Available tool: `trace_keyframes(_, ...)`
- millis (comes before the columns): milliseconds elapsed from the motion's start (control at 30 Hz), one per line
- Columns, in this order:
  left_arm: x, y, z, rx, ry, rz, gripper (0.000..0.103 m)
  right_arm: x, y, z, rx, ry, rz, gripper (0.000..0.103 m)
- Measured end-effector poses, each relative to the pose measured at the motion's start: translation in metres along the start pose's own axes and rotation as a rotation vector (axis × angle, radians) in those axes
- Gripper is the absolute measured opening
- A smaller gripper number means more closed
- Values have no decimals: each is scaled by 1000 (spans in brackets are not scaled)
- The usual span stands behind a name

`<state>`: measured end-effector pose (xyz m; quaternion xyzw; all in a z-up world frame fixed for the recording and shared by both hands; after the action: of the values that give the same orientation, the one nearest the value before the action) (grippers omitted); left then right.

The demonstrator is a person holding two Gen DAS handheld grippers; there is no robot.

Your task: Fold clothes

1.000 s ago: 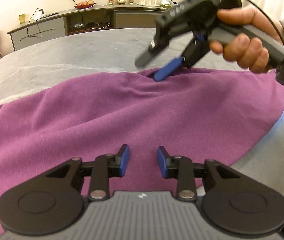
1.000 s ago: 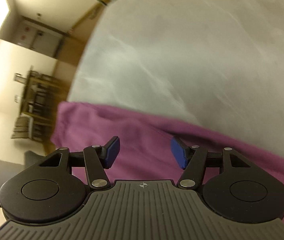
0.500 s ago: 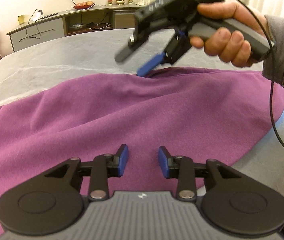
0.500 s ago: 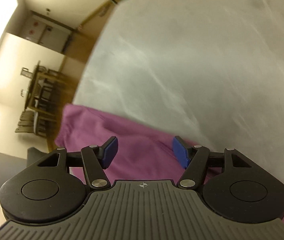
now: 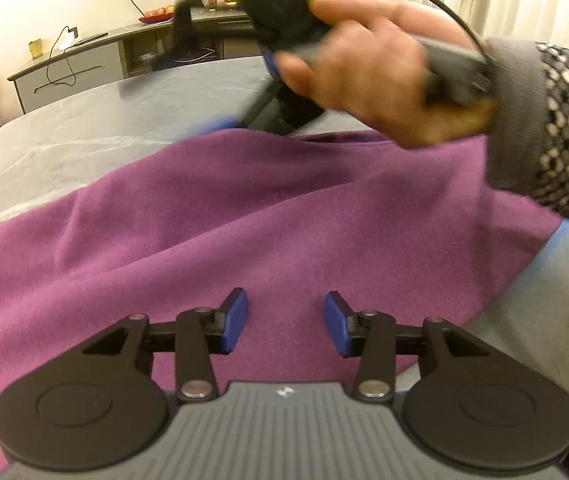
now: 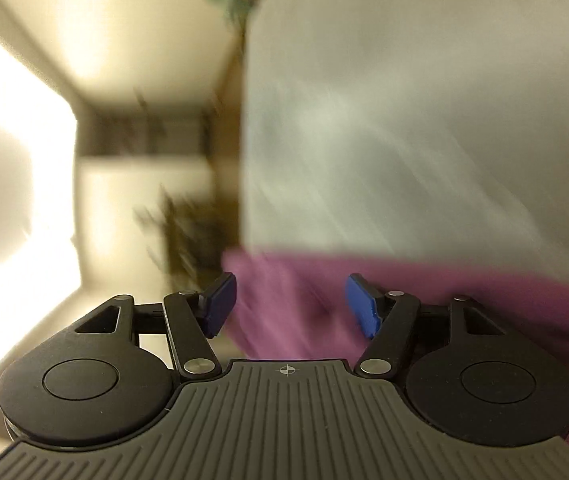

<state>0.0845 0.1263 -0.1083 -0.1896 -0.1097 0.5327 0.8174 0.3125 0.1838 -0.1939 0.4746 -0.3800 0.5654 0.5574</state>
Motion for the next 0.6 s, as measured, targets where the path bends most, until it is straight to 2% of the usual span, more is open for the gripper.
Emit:
trace_keyframes(67, 2, -1, 0, -3, 2, 8, 43, 8, -13, 15, -116, -110, -14, 58)
trace_keyframes(100, 3, -1, 1, -4, 4, 12, 43, 12, -17, 25, -163, -133, -10, 58)
trace_keyframes(200, 6, -2, 1, -9, 7, 24, 42, 23, -22, 43, -191, -46, 39, 58)
trace_keyframes(300, 17, -6, 8, -55, -32, 76, 42, 25, -1, 36, -31, 211, 122, 59)
trace_keyframes(367, 32, -16, 14, -104, -93, 126, 42, 18, 21, 32, 65, 305, 141, 59)
trace_keyframes(400, 36, -22, 14, -109, -134, 116, 42, 15, 30, 32, 92, 324, 143, 60)
trace_keyframes(500, 30, -42, 12, -157, -345, -118, 44, 9, 47, 31, 137, 336, 133, 60)
trace_keyframes(567, 25, -50, 6, -196, -378, -276, 47, 11, 53, 29, 155, 273, 135, 60)
trace_keyframes(600, 24, -54, 1, -203, -359, -325, 47, 13, 55, 28, 163, 233, 136, 60)
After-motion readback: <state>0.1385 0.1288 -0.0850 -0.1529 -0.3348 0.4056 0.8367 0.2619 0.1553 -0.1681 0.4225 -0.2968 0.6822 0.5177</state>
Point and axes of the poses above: each gripper's, at about its wrist camera, not at the fingertips, and z roughly against the way its jaws point, x to its left, y to its underside, the point moved 5 cm from there along -z, roughly the way its jaws point, and after that the axes turned 15 degrees about x, right-handed, at the moved point
